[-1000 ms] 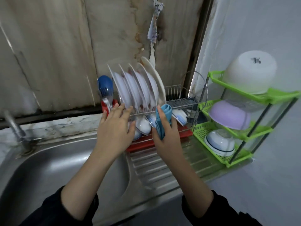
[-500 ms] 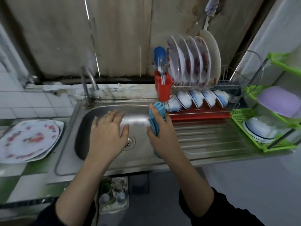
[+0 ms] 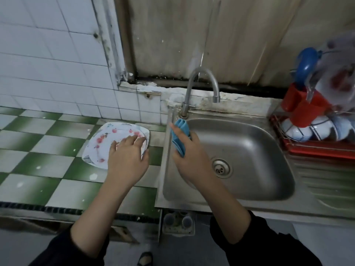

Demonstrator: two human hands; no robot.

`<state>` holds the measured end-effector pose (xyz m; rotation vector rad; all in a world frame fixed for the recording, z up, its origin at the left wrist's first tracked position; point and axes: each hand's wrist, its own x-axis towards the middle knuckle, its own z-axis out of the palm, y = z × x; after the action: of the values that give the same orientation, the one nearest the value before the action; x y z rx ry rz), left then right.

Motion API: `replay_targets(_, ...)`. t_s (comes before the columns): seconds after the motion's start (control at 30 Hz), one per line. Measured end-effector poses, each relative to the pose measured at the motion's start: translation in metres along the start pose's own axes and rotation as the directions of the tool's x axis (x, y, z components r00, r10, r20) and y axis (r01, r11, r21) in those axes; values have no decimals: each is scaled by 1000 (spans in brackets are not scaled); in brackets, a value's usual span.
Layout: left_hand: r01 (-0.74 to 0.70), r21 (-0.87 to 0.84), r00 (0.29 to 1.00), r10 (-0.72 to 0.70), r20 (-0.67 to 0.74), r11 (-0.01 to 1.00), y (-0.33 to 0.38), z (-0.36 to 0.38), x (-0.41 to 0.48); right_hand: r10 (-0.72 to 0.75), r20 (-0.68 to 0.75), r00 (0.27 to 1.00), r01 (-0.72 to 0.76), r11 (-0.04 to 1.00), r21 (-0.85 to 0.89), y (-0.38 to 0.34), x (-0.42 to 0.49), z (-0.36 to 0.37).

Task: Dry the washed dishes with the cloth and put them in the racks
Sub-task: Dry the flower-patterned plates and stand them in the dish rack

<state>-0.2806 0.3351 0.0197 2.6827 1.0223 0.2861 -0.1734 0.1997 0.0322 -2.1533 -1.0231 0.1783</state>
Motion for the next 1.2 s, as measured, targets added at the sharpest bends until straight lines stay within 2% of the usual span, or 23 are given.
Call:
replay_targets(0.2, 44, 32, 996, -46, 76, 999, -97, 17, 46, 13, 117, 993, -8, 999, -42, -32, 59, 78)
replay_targets(0.33, -48, 75, 980, 32, 199, 996, -141, 50, 76, 54, 180, 982, -32, 992, -123, -38, 96, 123)
replay_targets(0.5, -88, 64, 905, 53, 422, 994, -175, 93, 104, 124, 319, 940, -45, 969, -244, -35, 137, 168)
replay_targets(0.63, -182, 139, 812, 69, 579, 973, -192, 116, 111, 215, 493, 843, -32, 935, -355, -24, 164, 199)
replay_targets(0.73, -268, 204, 805, 103, 584, 942, -200, 128, 108, 222, 591, 775, 123, 866, -485, -19, 177, 217)
replay_targets(0.87, -348, 289, 818, 138, 559, 892, -205, 136, 103, 278, 652, 706, 243, 769, -591, -13, 189, 230)
replay_targets(0.93, -427, 353, 803, 169, 572, 833, -205, 136, 103, 319, 679, 661, 290, 726, -623, -10, 192, 232)
replay_targets(1.03, -548, 396, 752, 226, 619, 737, -205, 135, 100, 348, 702, 622, 320, 705, -633, -3, 195, 234)
replay_targets(1.2, -562, 369, 748, 265, 608, 740, -203, 131, 96, 339, 737, 584, 362, 704, -611, 2, 194, 222)
